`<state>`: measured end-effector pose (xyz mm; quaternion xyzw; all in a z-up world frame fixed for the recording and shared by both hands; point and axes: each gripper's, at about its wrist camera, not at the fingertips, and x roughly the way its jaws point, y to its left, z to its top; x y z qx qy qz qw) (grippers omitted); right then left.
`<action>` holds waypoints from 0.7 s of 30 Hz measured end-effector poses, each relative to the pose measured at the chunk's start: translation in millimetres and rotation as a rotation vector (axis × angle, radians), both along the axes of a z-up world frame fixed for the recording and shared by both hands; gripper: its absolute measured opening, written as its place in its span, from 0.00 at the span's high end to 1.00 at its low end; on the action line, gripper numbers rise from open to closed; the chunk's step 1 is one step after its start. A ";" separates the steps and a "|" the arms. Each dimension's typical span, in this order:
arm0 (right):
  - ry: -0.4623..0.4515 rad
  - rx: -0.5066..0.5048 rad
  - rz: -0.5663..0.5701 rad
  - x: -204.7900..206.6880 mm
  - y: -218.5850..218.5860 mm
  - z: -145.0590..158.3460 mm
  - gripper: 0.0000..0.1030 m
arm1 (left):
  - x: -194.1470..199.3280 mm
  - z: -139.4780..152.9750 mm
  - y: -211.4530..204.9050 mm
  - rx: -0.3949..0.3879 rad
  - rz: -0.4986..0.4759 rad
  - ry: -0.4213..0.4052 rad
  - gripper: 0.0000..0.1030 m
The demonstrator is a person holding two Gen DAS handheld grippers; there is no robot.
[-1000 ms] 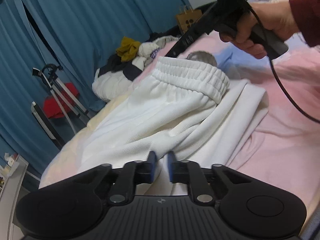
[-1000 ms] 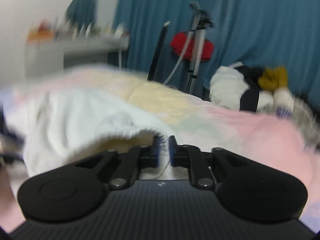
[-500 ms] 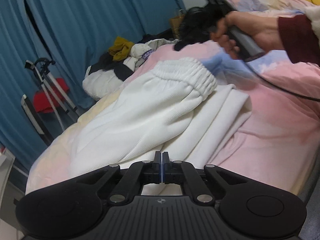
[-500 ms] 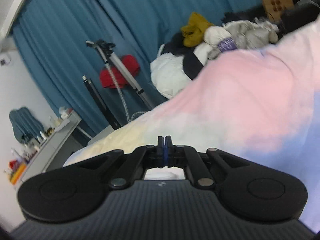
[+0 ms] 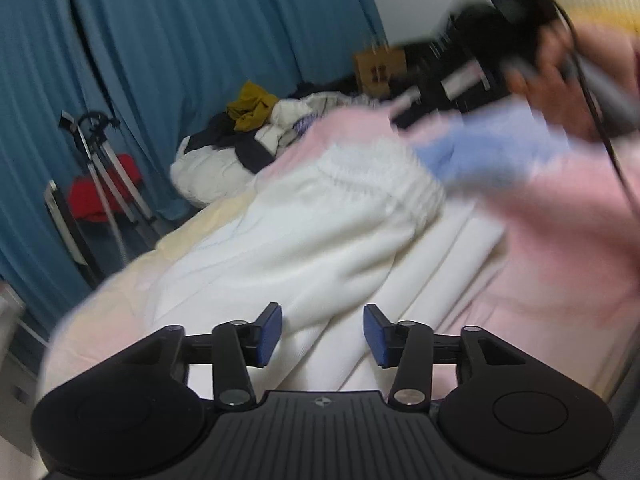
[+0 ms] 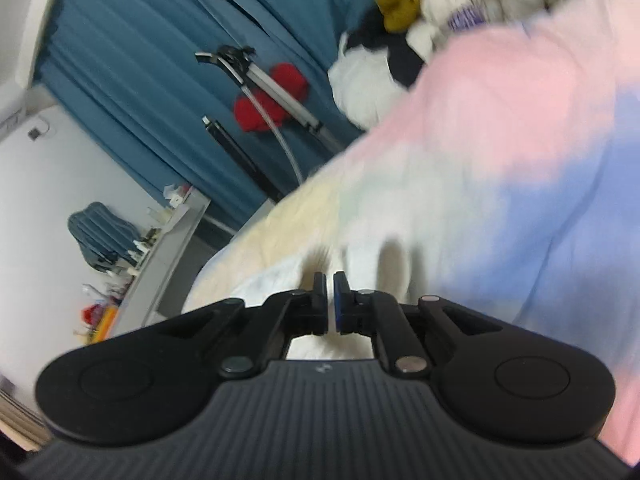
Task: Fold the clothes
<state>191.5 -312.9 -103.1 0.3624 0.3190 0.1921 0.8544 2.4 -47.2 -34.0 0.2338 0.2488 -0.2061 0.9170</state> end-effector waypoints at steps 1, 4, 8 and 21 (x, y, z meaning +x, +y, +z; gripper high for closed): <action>0.014 0.026 -0.001 -7.7 3.7 -1.3 0.91 | 1.2 6.7 2.9 -0.050 -0.006 0.012 0.43; 0.027 0.063 -0.028 -29.0 12.9 -1.6 0.69 | 19.1 30.4 7.9 -0.207 0.004 0.054 0.25; 0.003 0.099 -0.023 -30.3 12.4 -7.7 0.46 | 67.8 52.8 0.1 -0.346 0.051 0.156 0.25; -0.331 -0.370 0.552 3.8 14.0 6.8 0.46 | 247.4 54.7 -93.2 -0.117 0.052 0.463 0.30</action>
